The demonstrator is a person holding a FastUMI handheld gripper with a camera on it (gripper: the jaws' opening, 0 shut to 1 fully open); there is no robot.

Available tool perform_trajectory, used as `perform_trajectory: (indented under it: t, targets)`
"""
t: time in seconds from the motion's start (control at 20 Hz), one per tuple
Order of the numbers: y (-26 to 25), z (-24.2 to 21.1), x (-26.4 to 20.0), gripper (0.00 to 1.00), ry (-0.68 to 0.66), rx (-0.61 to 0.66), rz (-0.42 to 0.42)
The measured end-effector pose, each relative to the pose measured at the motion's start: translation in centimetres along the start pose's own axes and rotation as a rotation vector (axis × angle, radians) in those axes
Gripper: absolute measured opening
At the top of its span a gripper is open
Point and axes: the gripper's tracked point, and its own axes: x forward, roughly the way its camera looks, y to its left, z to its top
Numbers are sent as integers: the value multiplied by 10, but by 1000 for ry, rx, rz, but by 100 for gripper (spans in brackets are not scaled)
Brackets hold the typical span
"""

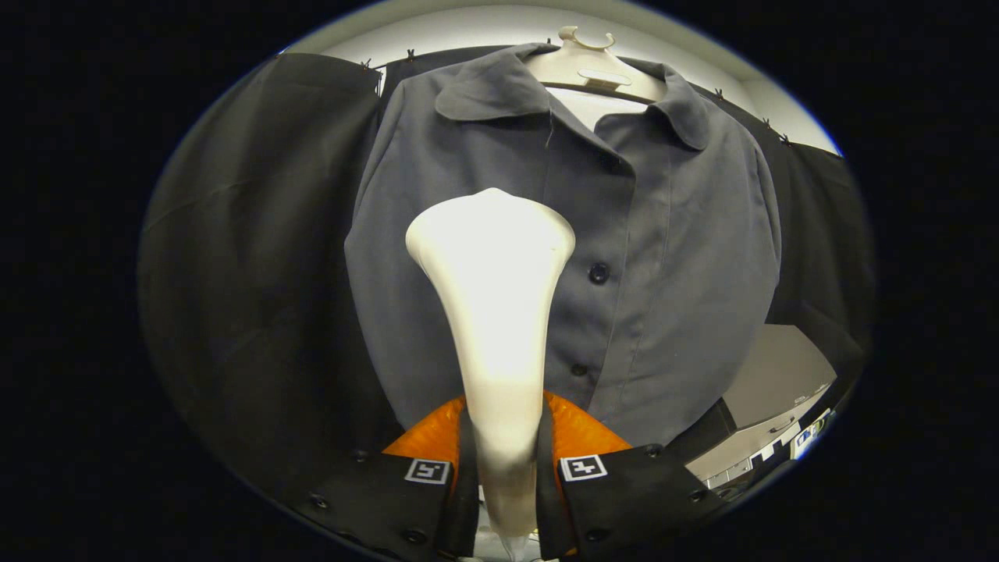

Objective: Iron the clothes twice with a garment steamer, once on the left side and once on the right side.

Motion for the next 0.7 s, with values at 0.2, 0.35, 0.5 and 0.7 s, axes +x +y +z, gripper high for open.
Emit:
perform_trajectory:
  t: [0.2, 0.35, 0.5, 0.7]
  targets:
    - [2, -26, -1, 37, 35, -12, 3]
    - [3, -46, 1, 38, 67, -19, 6]
    - [4, -62, 8, 38, 97, -28, 9]
    - [4, -82, 10, 38, 133, -37, 10]
